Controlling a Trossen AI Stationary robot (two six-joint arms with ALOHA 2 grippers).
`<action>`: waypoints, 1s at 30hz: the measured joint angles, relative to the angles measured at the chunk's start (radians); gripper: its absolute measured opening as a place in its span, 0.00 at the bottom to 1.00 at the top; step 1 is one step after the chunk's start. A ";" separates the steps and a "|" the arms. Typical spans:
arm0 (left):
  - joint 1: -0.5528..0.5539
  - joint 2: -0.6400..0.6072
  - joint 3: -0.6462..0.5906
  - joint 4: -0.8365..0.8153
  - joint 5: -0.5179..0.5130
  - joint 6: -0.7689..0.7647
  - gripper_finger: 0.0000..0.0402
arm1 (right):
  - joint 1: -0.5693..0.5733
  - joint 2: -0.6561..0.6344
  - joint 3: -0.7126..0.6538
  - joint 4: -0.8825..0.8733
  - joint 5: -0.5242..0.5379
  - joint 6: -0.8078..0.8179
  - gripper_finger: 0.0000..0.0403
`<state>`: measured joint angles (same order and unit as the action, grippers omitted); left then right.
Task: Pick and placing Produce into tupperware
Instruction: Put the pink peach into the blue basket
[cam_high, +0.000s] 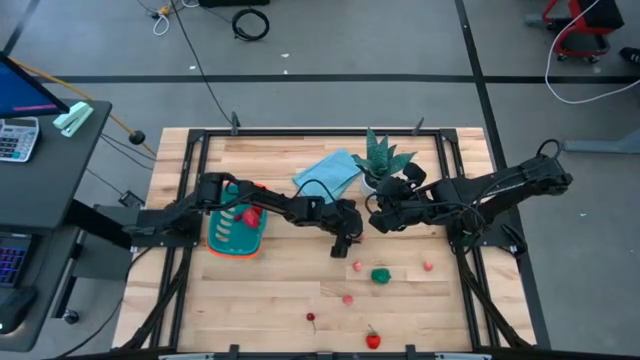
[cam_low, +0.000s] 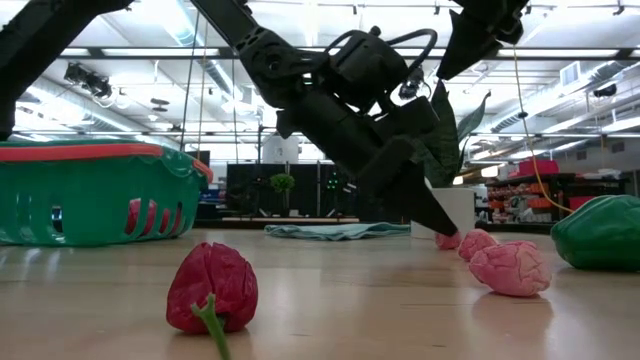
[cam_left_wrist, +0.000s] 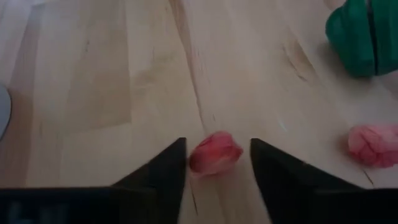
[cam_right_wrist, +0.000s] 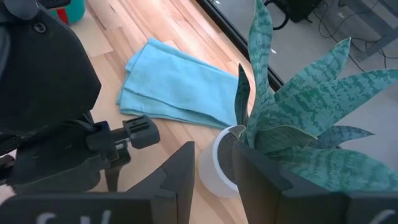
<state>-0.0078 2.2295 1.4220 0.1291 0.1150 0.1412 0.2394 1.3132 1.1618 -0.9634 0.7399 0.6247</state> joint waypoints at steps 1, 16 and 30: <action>0.000 0.000 0.000 0.000 -0.001 -0.001 0.36 | 0.000 0.000 0.000 0.000 0.000 0.000 0.29; -0.040 -0.352 0.000 -0.605 -0.399 -0.034 0.03 | 0.000 0.000 0.000 -0.003 -0.001 0.000 0.29; -0.056 -0.875 -0.334 -1.095 -0.541 -0.581 0.04 | 0.000 0.000 0.000 -0.006 -0.004 0.003 0.29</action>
<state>-0.0639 1.3542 1.0880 -0.9658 -0.4258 -0.4398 0.2398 1.3128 1.1618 -0.9699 0.7361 0.6273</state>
